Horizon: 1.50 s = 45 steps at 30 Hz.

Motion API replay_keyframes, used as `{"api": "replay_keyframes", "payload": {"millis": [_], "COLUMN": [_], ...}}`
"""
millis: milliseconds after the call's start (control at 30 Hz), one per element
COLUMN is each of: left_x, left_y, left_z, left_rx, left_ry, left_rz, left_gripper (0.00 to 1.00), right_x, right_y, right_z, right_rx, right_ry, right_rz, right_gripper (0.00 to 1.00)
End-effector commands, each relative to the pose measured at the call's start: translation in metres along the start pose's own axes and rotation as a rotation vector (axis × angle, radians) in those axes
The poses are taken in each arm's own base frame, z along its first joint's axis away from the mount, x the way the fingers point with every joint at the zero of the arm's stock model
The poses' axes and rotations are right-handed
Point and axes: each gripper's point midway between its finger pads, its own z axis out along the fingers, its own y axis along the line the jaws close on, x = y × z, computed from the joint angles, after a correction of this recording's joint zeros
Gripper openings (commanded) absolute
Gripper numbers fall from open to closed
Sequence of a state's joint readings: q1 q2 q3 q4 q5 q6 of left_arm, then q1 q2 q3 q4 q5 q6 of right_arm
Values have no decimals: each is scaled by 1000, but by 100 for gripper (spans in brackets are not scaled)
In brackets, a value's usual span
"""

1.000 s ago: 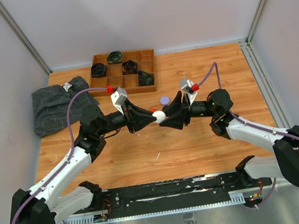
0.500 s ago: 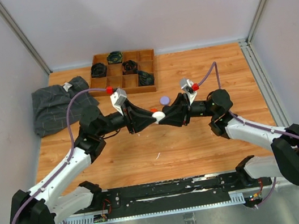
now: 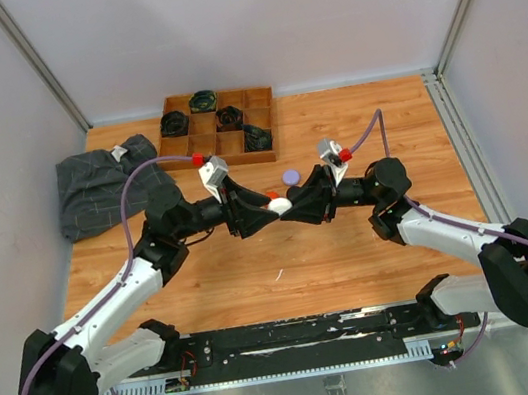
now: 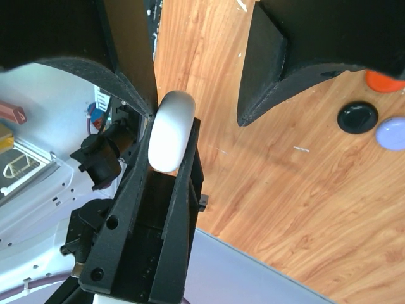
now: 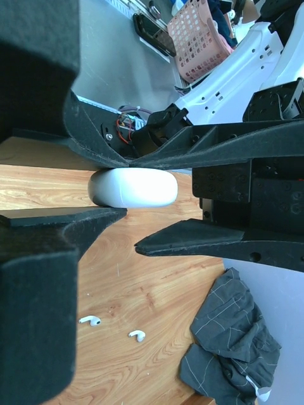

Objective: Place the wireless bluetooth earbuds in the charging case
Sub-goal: Open the charging case.

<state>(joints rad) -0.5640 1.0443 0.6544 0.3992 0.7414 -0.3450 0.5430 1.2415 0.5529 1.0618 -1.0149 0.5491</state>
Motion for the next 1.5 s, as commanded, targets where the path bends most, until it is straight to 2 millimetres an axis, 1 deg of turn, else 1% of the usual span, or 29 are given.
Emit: {"api": "replay_keyframes", "payload": {"millis": [0,400,733,900,1067,1267,1467], "left_x": [-10,-32,-34,-31,-20,-6,-3], "left_y": [2,-11,-4,-8,-13,-7,-4], "left_z": [2,-3,-4,-5,-5,-2,1], "left_rx": [-17,-15,-66,-42,5,6,4], "left_ry": [-10,-38,-20,-13,6,30,34], "left_rz": [0,-8,-33,-20,-20,-65,-74], "left_gripper": [58,58,58,59,65,66,66], "right_x": [-14,-2,-1,-1,-2,-2,-3], "right_y": [12,20,27,25,23,22,22], "right_z": [5,2,1,1,2,2,2], "right_rx": [-60,-90,-113,-110,-101,-96,-95], "right_ry": [-26,-30,-49,-51,-57,-58,-60], "right_rz": [-107,-215,-280,-278,-272,-267,-267], "right_gripper": [1,1,1,1,1,1,1]}}
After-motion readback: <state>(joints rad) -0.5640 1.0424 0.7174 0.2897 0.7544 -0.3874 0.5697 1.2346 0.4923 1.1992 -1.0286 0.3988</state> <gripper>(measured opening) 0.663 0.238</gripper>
